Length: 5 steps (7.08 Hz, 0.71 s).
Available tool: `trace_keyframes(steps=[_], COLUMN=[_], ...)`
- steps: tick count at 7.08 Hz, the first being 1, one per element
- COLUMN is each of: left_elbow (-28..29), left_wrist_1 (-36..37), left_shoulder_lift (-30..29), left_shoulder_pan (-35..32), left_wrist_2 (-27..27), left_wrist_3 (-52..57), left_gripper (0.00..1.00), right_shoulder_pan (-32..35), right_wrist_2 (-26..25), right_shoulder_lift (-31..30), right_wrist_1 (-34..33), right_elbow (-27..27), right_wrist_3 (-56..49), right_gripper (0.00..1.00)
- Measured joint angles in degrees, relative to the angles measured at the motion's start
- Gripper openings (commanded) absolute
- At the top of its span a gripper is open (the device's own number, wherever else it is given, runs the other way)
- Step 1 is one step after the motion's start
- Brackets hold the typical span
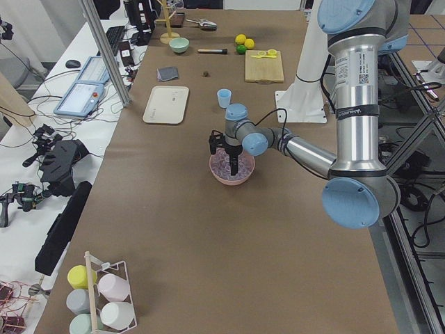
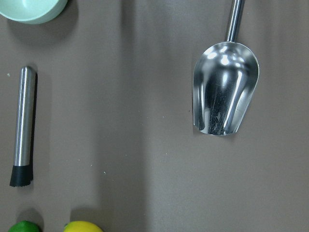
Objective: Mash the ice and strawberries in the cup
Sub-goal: 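Lower the left gripper into the bowl and grasp an ice cube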
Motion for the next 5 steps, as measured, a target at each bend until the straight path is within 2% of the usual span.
trace_keyframes(steps=[2,5], left_elbow=[0.10,0.55], left_wrist_1=[0.00,0.00], left_shoulder_lift=[-0.34,-0.36], left_shoulder_pan=[1.03,1.26], left_wrist_2=[0.01,0.18], left_wrist_3=[-0.75,-0.65], left_gripper=[0.77,0.76], right_shoulder_pan=[0.06,0.07], right_wrist_2=[-0.08,-0.14], right_shoulder_lift=[0.02,-0.04], right_wrist_1=[0.00,0.00], right_elbow=[-0.03,0.25], right_wrist_3=[-0.02,-0.01], right_gripper=[1.00,1.00])
